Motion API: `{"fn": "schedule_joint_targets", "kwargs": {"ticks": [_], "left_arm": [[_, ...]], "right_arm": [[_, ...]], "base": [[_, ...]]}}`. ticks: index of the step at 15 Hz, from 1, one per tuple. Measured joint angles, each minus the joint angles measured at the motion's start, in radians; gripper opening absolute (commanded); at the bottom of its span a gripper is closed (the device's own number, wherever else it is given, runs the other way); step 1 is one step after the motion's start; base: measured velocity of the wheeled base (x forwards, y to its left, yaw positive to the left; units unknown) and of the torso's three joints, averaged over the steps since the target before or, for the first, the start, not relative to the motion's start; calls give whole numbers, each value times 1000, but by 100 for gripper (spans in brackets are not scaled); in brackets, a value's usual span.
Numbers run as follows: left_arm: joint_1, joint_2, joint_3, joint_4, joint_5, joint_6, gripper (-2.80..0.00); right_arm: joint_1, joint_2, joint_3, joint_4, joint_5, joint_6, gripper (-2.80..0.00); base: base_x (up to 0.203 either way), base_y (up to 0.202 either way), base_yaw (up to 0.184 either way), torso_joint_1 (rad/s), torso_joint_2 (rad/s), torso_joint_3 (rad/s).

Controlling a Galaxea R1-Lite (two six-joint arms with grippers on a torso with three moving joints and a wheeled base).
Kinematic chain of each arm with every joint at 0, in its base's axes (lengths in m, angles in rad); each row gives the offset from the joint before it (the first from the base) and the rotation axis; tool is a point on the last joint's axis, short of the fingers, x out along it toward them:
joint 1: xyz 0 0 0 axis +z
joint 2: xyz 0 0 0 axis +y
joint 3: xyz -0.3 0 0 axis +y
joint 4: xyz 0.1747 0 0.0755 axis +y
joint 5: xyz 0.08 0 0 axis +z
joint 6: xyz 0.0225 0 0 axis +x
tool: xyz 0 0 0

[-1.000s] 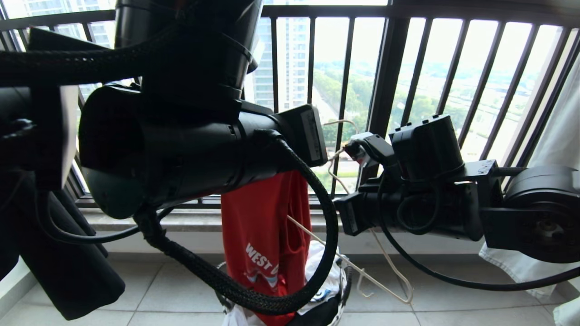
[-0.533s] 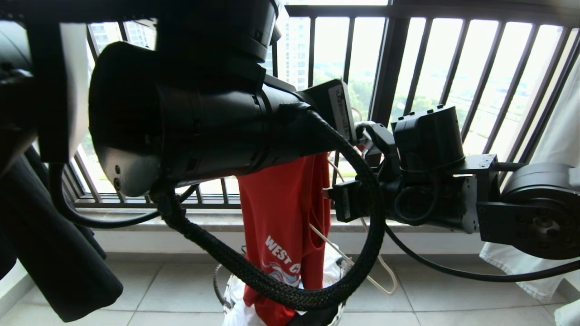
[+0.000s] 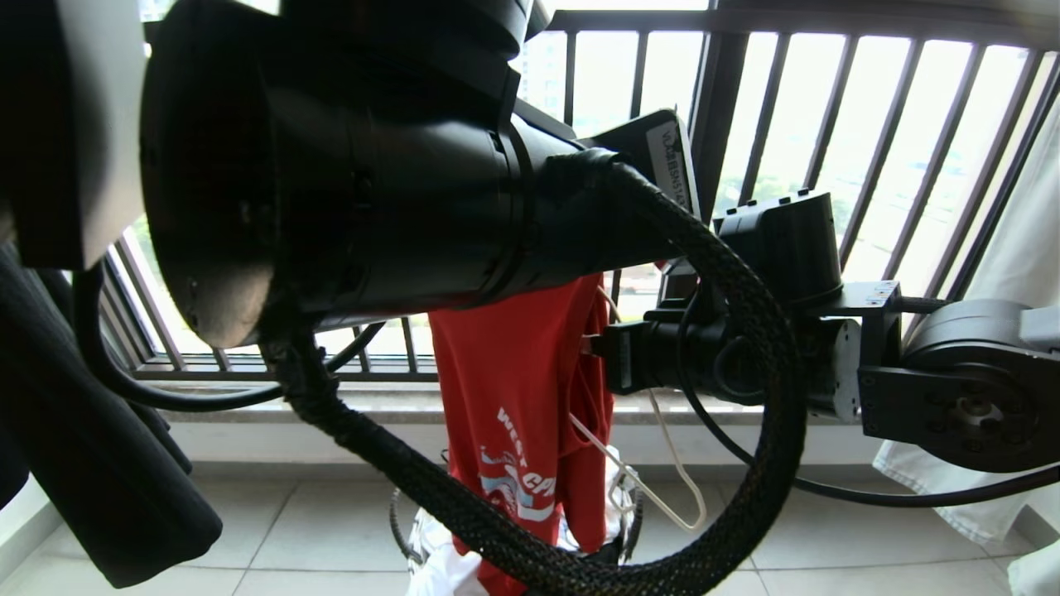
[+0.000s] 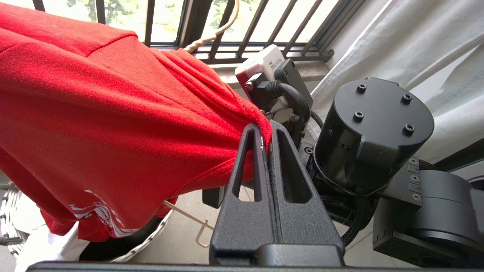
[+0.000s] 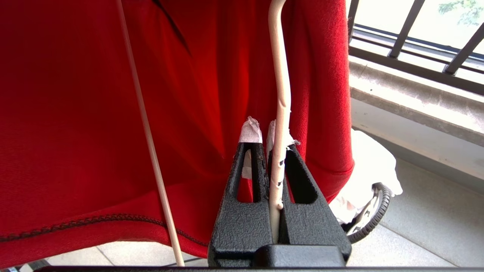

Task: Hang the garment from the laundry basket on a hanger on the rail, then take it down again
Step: Hang the clothes on the clothes rack

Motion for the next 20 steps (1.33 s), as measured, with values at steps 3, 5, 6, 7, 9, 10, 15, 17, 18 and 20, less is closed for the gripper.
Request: {"fn": "schedule_joint_targets", "kwargs": {"ticks": [3, 5, 6, 7, 9, 10, 15, 17, 18, 20], "left_arm": [[-4, -15, -1, 23, 2, 0, -280], [-26, -26, -1, 25, 2, 1, -280], [-44, -30, -3, 33, 1, 1, -280], [-59, -35, -9, 50, 0, 1, -280], [-78, -45, -20, 71, -1, -1, -280], [-85, -51, -22, 71, 0, -1, -280], [-40, -36, -10, 72, 4, 7, -280], [20, -22, -9, 69, 4, 38, -280], [50, -15, -8, 68, 3, 61, -280], [95, 0, -6, 68, 4, 98, -280]], "right_arm": [[-20, -1, 0, -25, 13, 18, -280], [-25, -1, -1, -25, 26, 25, -280], [-26, -1, -2, -25, 27, 26, -280], [-28, -1, -4, -25, 27, 27, -280], [-28, -1, -4, -25, 27, 27, -280], [-28, -1, -4, -25, 27, 27, -280], [-29, -9, -4, -24, 27, 28, -280], [-29, -11, -3, -23, 27, 28, -280], [-28, -11, -3, -23, 27, 27, -280], [-28, -12, -3, -21, 26, 23, -280]], "base": [[0, 0, 0, 0, 0, 0], [0, 0, 0, 0, 0, 0], [0, 0, 0, 0, 0, 0], [0, 0, 0, 0, 0, 0], [0, 0, 0, 0, 0, 0], [0, 0, 0, 0, 0, 0], [0, 0, 0, 0, 0, 0], [0, 0, 0, 0, 0, 0], [0, 0, 0, 0, 0, 0], [0, 0, 0, 0, 0, 0]]}}
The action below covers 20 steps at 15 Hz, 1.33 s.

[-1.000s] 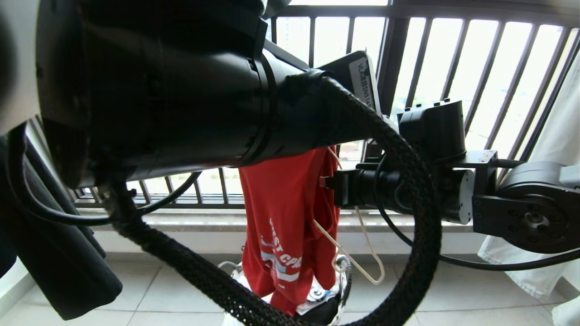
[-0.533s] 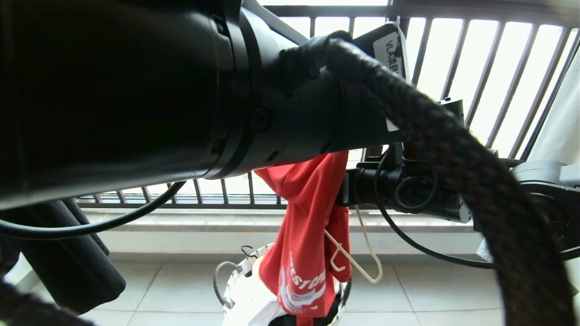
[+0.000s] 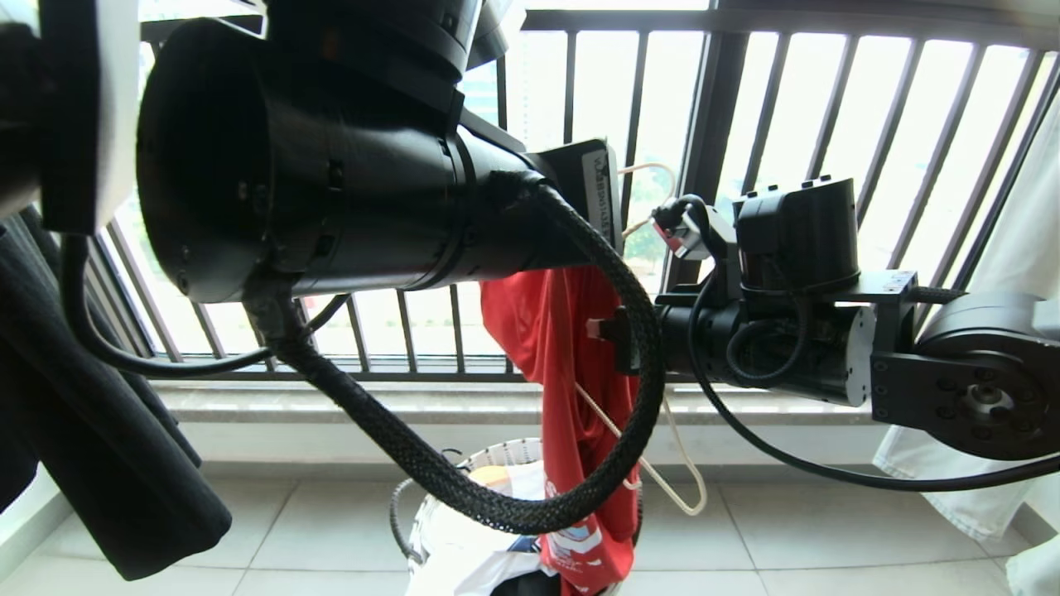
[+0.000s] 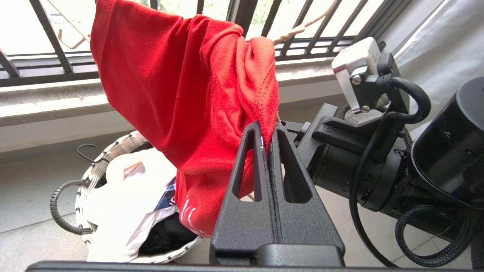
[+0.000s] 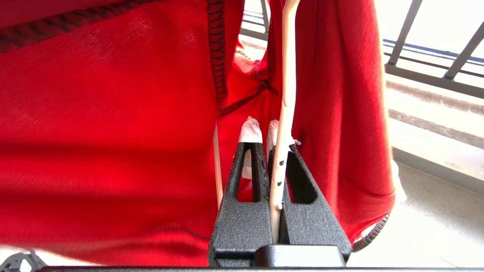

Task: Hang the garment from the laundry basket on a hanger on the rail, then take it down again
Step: Hang the clothes on the clothes rack

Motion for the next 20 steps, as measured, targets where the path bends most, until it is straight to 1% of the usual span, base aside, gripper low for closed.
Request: {"fn": "schedule_joint_targets", "kwargs": {"ticks": [2, 5, 6, 13, 15, 16, 18, 20], "left_arm": [[17, 8, 5, 0, -1, 5, -280], [22, 14, 1, -1, -1, 7, -280], [23, 15, 1, 0, 0, 11, 0], [24, 1, 7, 7, 4, 59, 0], [25, -23, 20, 11, 21, 75, 0], [35, -42, 33, 19, 27, 93, 0], [95, -83, 49, 49, 28, 131, 0], [172, -113, 53, 79, 19, 169, 0]], "right_arm": [[-1, -4, 0, 9, -2, -3, -280], [-1, -10, 0, 16, -2, -3, -280], [-1, -11, 0, 16, -2, -3, -280], [-1, -32, 1, 27, -1, -5, -280], [-1, -40, 1, 36, -1, -6, -280], [-1, -46, 1, 38, 0, -9, -280], [-1, -59, 1, 68, 4, -16, -280], [0, -82, -7, 132, 57, -22, -280]], "base": [[0, 0, 0, 0, 0, 0], [0, 0, 0, 0, 0, 0], [0, 0, 0, 0, 0, 0], [0, 0, 0, 0, 0, 0], [0, 0, 0, 0, 0, 0], [0, 0, 0, 0, 0, 0], [0, 0, 0, 0, 0, 0], [0, 0, 0, 0, 0, 0]]}}
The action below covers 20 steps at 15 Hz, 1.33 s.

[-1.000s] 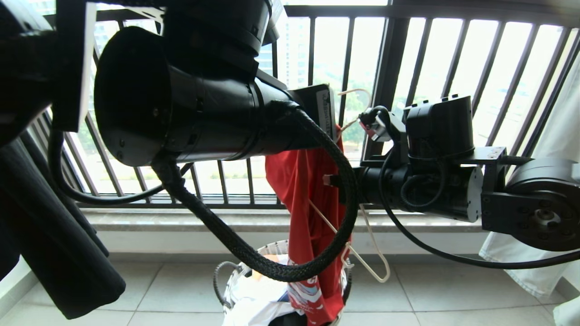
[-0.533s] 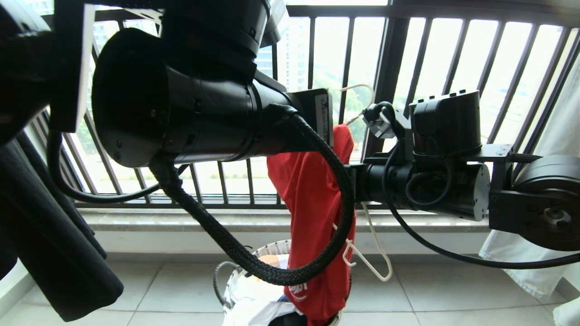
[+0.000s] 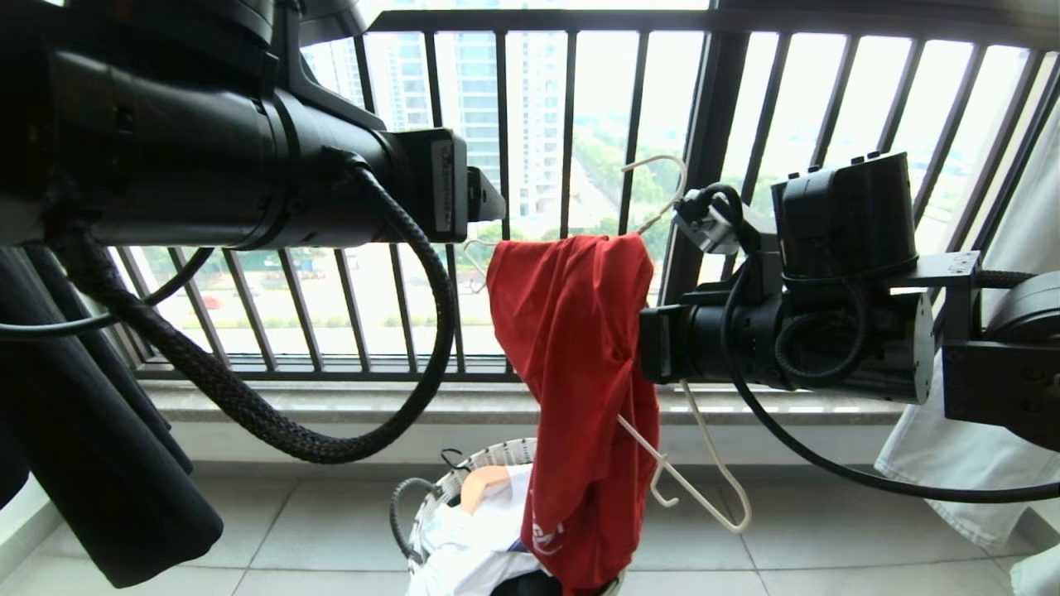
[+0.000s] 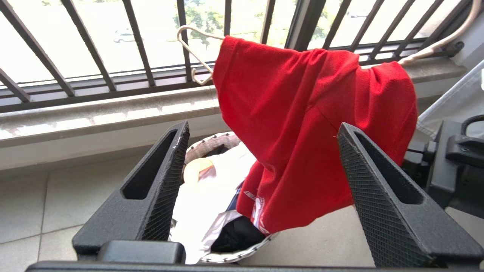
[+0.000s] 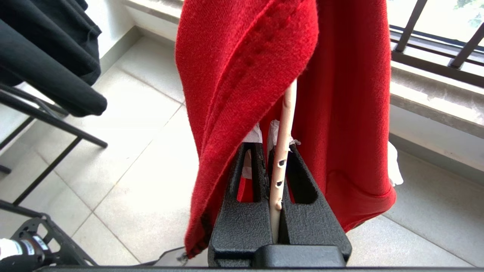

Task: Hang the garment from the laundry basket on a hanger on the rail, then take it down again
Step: Hang the clothes on the clothes rack

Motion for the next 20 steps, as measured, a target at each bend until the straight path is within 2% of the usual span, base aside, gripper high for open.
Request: {"fn": "schedule_joint_targets", "kwargs": {"ticks": [1, 3, 6, 9, 12, 15, 18, 20], "left_arm": [[33, -11, 1, 7, -14, 27, -280], [96, -32, 1, 40, -95, 78, -280], [220, -54, -29, 194, -336, 151, -280], [353, -55, -47, 261, -539, 188, -280], [503, -38, -41, 333, -798, 235, -280], [630, 2, 14, 343, -1038, 289, -280], [696, 20, 81, 304, -1195, 361, -280], [711, 30, 100, 299, -1219, 380, -280]], "right_arm": [[0, -15, -10, 32, 41, -10, -280], [1, -34, -38, 117, 101, -61, -280], [0, -35, -93, 206, 183, -140, -280], [-1, -29, -131, 218, 246, -147, -280], [-1, -26, -144, 226, 291, -147, -280], [-1, -16, -145, 258, 320, -147, -280], [0, -7, -162, 294, 380, -146, -280], [-1, -4, -167, 294, 382, -145, -280]], "base": [[0, 0, 0, 0, 0, 0], [0, 0, 0, 0, 0, 0], [0, 0, 0, 0, 0, 0], [0, 0, 0, 0, 0, 0], [0, 0, 0, 0, 0, 0], [0, 0, 0, 0, 0, 0], [0, 0, 0, 0, 0, 0], [0, 0, 0, 0, 0, 0]]}}
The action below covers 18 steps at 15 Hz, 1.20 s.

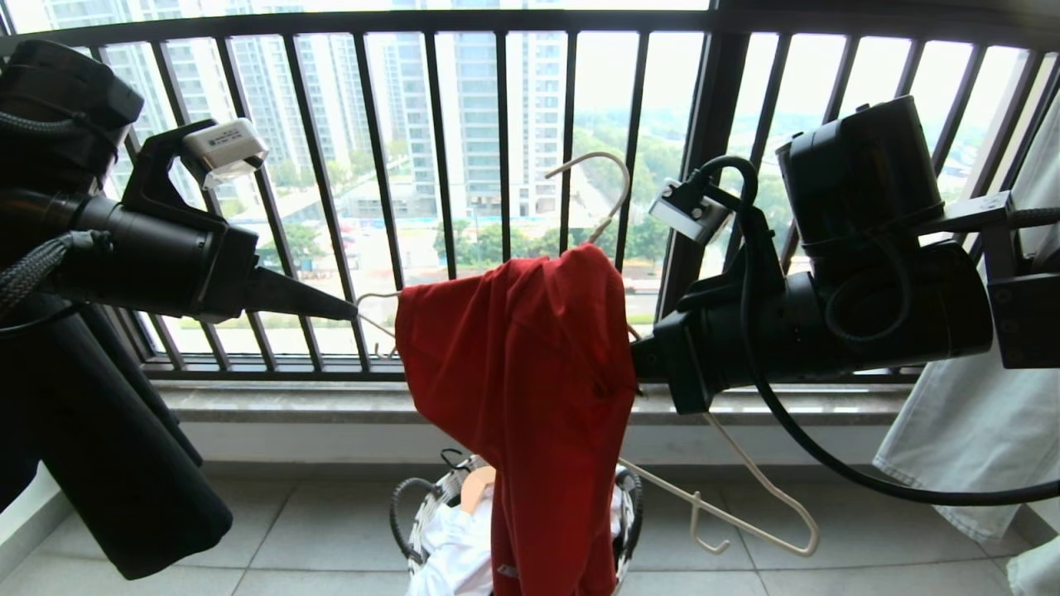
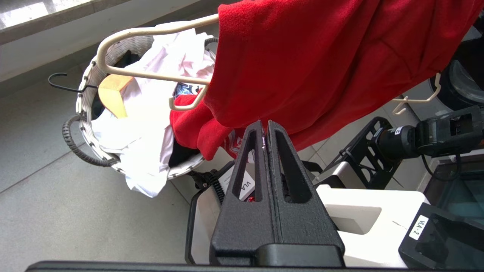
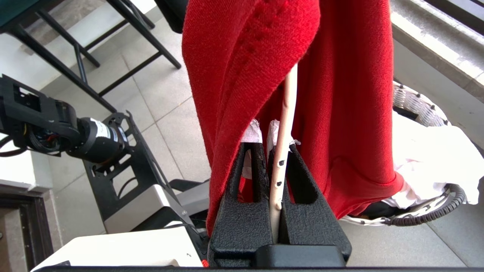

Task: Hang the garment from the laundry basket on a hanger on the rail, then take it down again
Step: Hang the clothes on the clothes rack

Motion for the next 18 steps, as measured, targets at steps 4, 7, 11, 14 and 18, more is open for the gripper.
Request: {"fn": "schedule_joint_targets", "kwargs": {"ticks": [4, 7, 11, 14, 18], "left_arm": [[-9, 27, 44, -3, -33, 77, 0], [0, 45, 76, -52, -124, 103, 0], [36, 51, 140, -176, -183, 104, 0], [53, 46, 147, -178, -249, 103, 0], [72, 38, 155, -177, -320, 103, 0]], "right_arm": [[1, -3, -2, 1, 3, 3, -280], [2, -5, -2, 1, 3, 3, -280], [2, -10, -2, 1, 5, 4, -280], [1, -14, -2, 10, 17, 4, -280], [4, -15, -1, 13, 21, 5, -280]], "base": [[0, 0, 0, 0, 0, 0], [0, 0, 0, 0, 0, 0], [0, 0, 0, 0, 0, 0], [0, 0, 0, 0, 0, 0], [0, 0, 0, 0, 0, 0]]}}
